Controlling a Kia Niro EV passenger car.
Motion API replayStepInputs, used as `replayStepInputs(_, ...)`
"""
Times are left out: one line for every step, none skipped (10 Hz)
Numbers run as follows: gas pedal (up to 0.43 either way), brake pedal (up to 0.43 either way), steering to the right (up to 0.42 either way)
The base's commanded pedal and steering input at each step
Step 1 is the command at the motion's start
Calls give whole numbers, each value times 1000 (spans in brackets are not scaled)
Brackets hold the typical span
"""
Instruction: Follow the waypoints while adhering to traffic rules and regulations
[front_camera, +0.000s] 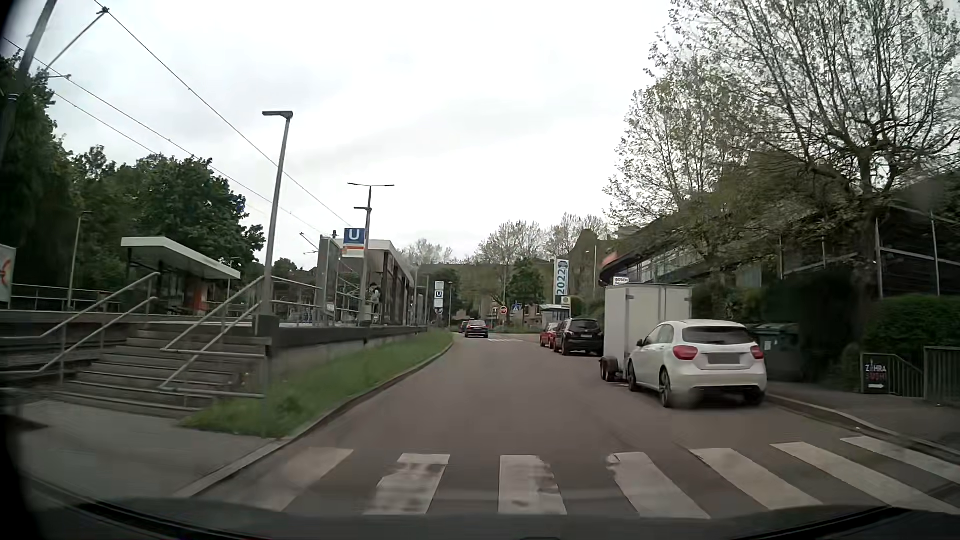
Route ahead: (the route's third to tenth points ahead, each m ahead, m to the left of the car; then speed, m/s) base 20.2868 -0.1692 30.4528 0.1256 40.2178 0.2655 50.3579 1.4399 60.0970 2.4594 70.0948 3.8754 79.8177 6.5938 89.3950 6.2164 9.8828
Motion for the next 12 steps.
replayStepInputs(130,0,-2)
replayStepInputs(130,0,-2)
replayStepInputs(130,0,-2)
replayStepInputs(130,0,-2)
replayStepInputs(130,0,-2)
replayStepInputs(130,0,-1)
replayStepInputs(130,0,0)
replayStepInputs(130,0,-3)
replayStepInputs(130,0,-3)
replayStepInputs(130,0,1)
replayStepInputs(130,0,1)
replayStepInputs(130,0,1)
